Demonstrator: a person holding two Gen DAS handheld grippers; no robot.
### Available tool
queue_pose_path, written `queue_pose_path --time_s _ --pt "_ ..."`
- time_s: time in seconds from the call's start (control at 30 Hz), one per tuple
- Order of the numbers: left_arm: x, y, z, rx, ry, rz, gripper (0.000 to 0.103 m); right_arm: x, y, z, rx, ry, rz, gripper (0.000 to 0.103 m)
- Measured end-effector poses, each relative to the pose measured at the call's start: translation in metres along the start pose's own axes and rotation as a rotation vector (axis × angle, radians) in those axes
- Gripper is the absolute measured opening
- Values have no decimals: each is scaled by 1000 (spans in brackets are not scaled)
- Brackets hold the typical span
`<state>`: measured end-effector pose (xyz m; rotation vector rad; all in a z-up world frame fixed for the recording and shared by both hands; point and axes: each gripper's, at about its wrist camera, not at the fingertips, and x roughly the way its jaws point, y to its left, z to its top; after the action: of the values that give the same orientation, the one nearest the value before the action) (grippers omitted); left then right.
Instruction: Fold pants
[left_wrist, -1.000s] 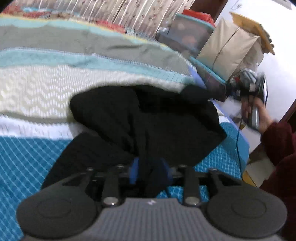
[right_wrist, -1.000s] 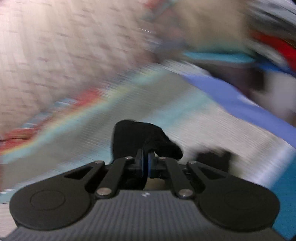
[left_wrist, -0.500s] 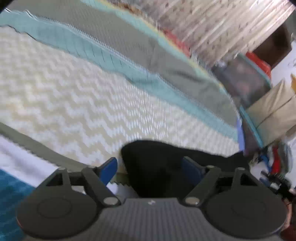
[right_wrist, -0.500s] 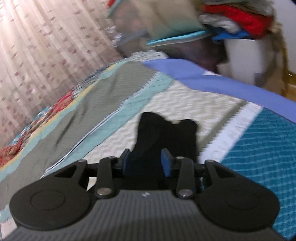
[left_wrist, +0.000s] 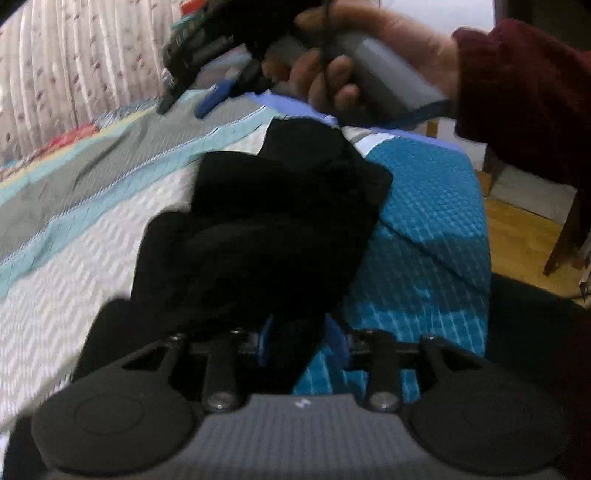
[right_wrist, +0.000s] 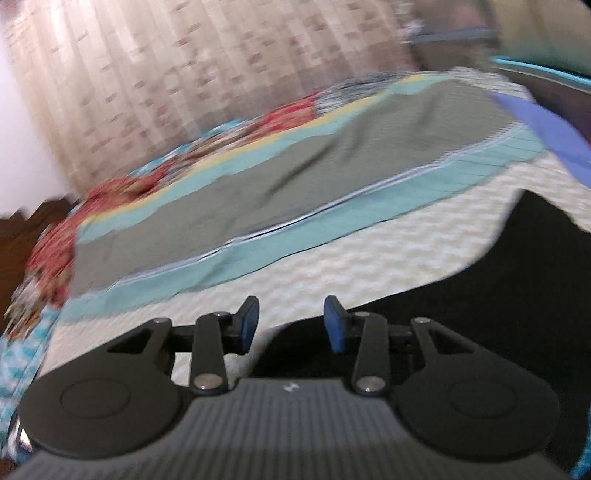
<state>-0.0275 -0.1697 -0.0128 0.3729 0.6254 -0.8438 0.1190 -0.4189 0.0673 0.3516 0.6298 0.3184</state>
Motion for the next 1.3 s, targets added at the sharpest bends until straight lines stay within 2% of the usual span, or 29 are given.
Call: queue_pose_path --time_s 0.1,0.2,0.27,0.3,0.33,0.4,0.47,0.53,0.57,0.6,0.63,0.67,0.7,0.73,0.77,0.83,0.9,1.0,1.07,1.1,1.13,1.17,1.2,1.23,1.3 --pt "-33 24 -13 -108 -37 32 41 -1 32 -12 -140 42 50 51" --pt "-76 61 -24 -267 -117 66 48 4 55 -27 -234 97 63 53" --pt "-104 85 -36 -384 -171 119 58 4 64 -35 -270 121 55 53" --pt "-115 94 -39 -433 -187 156 67 3 64 -39 -270 130 56 53" --pt "-121 104 -43 -470 -195 192 78 1 62 -42 -253 142 59 57" --pt "-125 122 -51 -530 -196 243 87 0 62 -53 -202 179 67 64" --pt "-123 136 -58 -583 -179 219 89 9 64 -64 -175 267 75 71" --pt "-114 140 -65 -603 -178 146 92 20 71 -81 -210 332 72 76" --pt "-108 138 -68 -607 -167 124 90 28 76 -91 -240 359 69 76" --pt "-98 135 -71 -605 -142 106 73 38 82 -100 -276 401 68 74" --pt "-89 130 -73 -594 -115 102 50 49 87 -111 -320 457 62 45" --pt "-79 126 -72 -580 -96 91 42 59 94 -116 -366 501 40 28" --pt "-75 119 -73 -575 -99 87 27 63 105 -115 -408 509 21 22" --pt "-82 117 -73 -570 -121 91 21 61 120 -106 -455 479 45 16" --pt "-90 117 -74 -571 -150 92 20 55 138 -90 -507 419 83 16" --pt "-107 125 -71 -594 -228 155 18 46 179 -53 -615 263 141 16" --pt "-127 143 -69 -666 -300 212 14 55 229 -16 -701 157 200 16" --pt "-153 176 -74 -809 -376 349 15 84 304 12 -788 16 336 16" --pt "-162 192 -84 -875 -365 452 17 109 336 13 -813 -24 381 31" --pt "-164 198 -91 -897 -352 477 20 121 345 10 -839 -23 370 56" --pt "-168 201 -99 -918 -342 490 24 131 351 4 -859 -20 321 63" --pt "-170 203 -106 -930 -337 497 27 136 345 1 -853 -19 296 62" --pt "-172 203 -113 -935 -329 506 36 138 332 -3 -823 -1 296 62" --pt "-173 204 -118 -936 -319 517 44 136 310 -4 -778 21 293 62" --pt "-173 205 -124 -933 -290 527 54 125 253 -4 -678 58 231 62"
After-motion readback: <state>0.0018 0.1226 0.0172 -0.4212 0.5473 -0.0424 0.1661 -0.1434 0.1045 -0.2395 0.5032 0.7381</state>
